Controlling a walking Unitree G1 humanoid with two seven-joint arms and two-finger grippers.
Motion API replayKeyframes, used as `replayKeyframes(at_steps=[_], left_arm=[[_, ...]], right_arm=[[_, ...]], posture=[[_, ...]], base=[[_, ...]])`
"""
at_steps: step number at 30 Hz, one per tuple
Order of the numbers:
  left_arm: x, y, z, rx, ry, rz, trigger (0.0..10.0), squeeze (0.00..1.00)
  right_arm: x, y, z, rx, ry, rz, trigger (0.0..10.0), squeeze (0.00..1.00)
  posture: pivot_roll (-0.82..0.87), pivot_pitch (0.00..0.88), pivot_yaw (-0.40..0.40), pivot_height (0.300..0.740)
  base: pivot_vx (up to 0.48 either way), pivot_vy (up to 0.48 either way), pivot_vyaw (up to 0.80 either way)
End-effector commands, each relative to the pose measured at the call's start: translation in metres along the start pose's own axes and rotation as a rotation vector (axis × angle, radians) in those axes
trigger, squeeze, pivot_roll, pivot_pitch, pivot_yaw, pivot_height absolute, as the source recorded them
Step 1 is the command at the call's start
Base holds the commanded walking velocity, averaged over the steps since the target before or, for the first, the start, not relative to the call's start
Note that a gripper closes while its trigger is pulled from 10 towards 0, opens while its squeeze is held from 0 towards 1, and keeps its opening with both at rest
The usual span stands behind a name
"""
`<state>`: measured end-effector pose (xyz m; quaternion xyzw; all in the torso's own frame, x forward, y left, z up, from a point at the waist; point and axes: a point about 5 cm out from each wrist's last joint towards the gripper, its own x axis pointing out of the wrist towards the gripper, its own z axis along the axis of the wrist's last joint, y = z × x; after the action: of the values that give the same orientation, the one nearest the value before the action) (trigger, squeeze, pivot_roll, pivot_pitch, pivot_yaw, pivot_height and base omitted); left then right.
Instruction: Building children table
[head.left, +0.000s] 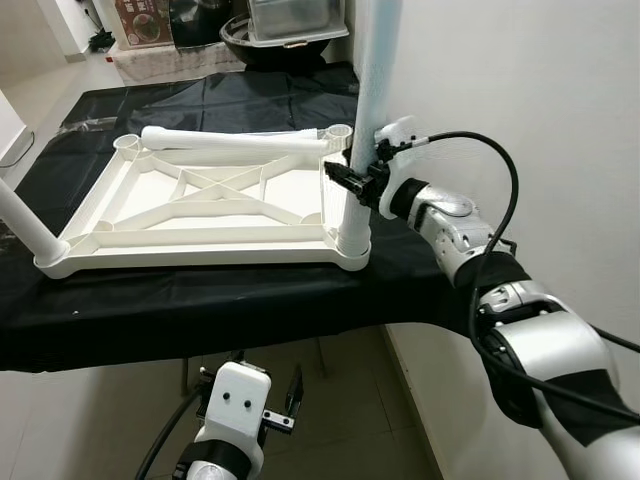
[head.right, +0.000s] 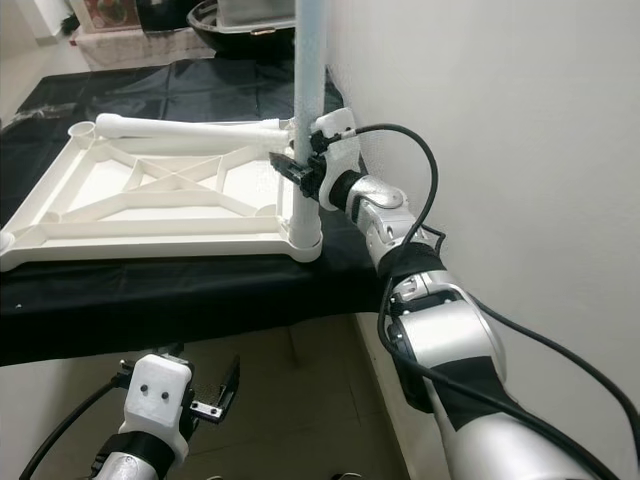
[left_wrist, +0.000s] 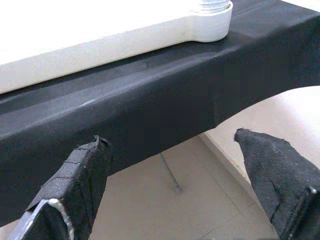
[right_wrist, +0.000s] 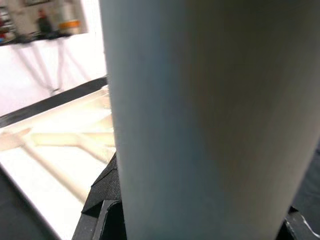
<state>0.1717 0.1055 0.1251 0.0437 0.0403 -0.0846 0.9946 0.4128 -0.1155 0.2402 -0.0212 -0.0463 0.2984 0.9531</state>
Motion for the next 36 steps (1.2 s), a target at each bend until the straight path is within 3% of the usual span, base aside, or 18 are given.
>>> replayKeyframes(at_steps=[1, 10, 11, 14, 18, 20, 24, 29, 31, 32, 34, 36], left_arm=[[-0.001, 0.001, -0.003, 0.007, 0.017, 0.008, 10.0, 0.0], [0.0, 0.001, -0.004, 0.009, 0.017, 0.009, 10.0, 0.0], [0.0, 0.001, -0.005, 0.01, 0.017, 0.009, 10.0, 0.0], [0.002, 0.002, -0.005, 0.011, 0.016, 0.01, 10.0, 0.0], [0.002, 0.002, -0.005, 0.011, 0.016, 0.01, 10.0, 0.0], [0.003, 0.002, -0.005, 0.012, 0.016, 0.008, 10.0, 0.0], [0.004, 0.003, -0.005, 0.012, 0.015, 0.011, 10.0, 0.0], [0.004, 0.003, -0.005, 0.013, 0.015, 0.012, 10.0, 0.0], [0.004, 0.003, -0.005, 0.015, 0.014, 0.011, 10.0, 0.0], [0.004, 0.003, -0.005, 0.015, 0.014, 0.011, 10.0, 0.0], [0.004, 0.003, -0.005, 0.015, 0.014, 0.011, 10.0, 0.0], [0.004, 0.003, -0.005, 0.015, 0.014, 0.011, 10.0, 0.0]], right_arm=[[-0.011, -0.002, -0.043, 0.054, 0.151, -0.099, 10.0, 0.0], [-0.004, 0.01, -0.044, -0.024, 0.126, -0.224, 10.0, 0.0], [0.001, 0.023, -0.046, -0.079, 0.109, -0.299, 10.0, 0.0], [0.007, 0.038, -0.047, -0.113, 0.128, -0.367, 10.0, 0.0], [0.009, 0.041, -0.046, -0.107, 0.135, -0.389, 10.0, 0.0], [0.015, 0.051, -0.043, -0.124, 0.152, -0.441, 10.0, 0.0], [0.018, 0.053, -0.041, -0.031, 0.195, -0.598, 10.0, 0.0], [0.018, 0.052, -0.042, 0.011, 0.219, -0.67, 10.0, 0.0], [0.015, 0.052, -0.046, 0.107, 0.259, -0.805, 10.0, 0.0], [0.015, 0.052, -0.046, 0.107, 0.259, -0.805, 10.0, 0.0], [0.01, 0.053, -0.05, 0.148, 0.276, -0.932, 10.0, 0.0], [0.01, 0.053, -0.05, 0.148, 0.276, -0.932, 10.0, 0.0]], posture=[[0.02, 0.141, 0.024, 0.74], [0.02, 0.139, 0.025, 0.74], [0.02, 0.138, 0.025, 0.74], [0.01, 0.141, 0.025, 0.74], [0.01, 0.141, 0.025, 0.74], [0.01, 0.14, 0.025, 0.74], [0.02, 0.14, 0.021, 0.74], [0.02, 0.14, 0.021, 0.74], [0.02, 0.14, 0.021, 0.74], [0.02, 0.14, 0.021, 0.74], [0.02, 0.139, 0.018, 0.74], [0.02, 0.139, 0.018, 0.74]], base=[[0.0, 0.0, 0.0], [0.0, 0.0, 0.0], [0.0, 0.0, 0.0], [0.0, 0.0, 0.0], [0.0, 0.0, 0.0], [0.0, 0.0, 0.0], [0.0, 0.0, 0.0], [0.0, 0.0, 0.0], [0.0, 0.0, 0.0], [0.0, 0.0, 0.0], [0.0, 0.0, 0.0], [0.0, 0.0, 0.0]])
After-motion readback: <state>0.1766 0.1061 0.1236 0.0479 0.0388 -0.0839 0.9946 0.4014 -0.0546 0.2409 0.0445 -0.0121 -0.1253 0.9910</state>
